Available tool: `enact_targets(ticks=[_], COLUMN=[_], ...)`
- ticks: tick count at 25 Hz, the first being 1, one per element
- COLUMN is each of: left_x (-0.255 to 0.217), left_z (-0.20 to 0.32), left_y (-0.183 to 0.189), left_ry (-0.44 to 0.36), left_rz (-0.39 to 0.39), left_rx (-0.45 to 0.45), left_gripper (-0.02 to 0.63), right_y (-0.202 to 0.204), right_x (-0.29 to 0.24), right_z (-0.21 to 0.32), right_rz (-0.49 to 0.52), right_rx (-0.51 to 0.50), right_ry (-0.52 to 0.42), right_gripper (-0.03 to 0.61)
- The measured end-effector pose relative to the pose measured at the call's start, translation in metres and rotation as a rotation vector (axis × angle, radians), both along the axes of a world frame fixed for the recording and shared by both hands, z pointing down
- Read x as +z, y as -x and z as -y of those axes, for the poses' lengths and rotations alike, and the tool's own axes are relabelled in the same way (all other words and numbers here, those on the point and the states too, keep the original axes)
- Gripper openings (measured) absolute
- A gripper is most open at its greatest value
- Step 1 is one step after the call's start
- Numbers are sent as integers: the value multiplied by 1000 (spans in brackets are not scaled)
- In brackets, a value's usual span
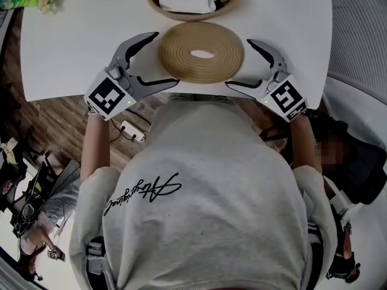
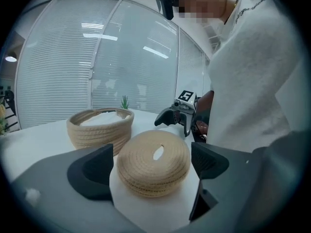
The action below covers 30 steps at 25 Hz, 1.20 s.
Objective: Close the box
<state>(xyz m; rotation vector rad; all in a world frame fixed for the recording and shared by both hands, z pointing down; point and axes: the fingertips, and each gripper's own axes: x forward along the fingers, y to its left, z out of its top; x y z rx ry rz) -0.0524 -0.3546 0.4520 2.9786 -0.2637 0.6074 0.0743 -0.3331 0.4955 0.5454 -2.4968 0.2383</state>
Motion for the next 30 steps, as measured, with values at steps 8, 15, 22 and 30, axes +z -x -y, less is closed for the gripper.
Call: enact_targets(ticks=[8, 15, 22, 30], left_x=[45, 56, 64, 69], left_z=[-3, -4, -5, -7], left_y=[8, 9, 7, 6], left_ry=[5, 29, 21, 35], left_rz=[149, 204, 271, 317], left_rx=[64, 99, 119, 131], left_gripper=[494, 494, 494, 495], right_y=[3, 8, 11, 16], right_x=[17, 27, 27, 29], right_z=[0, -1, 1, 0], right_rz=[-78, -105, -115, -123], right_rx=[-68, -96, -86, -100], right_ry=[7, 40, 37, 24], right_gripper=[517, 532, 540, 546])
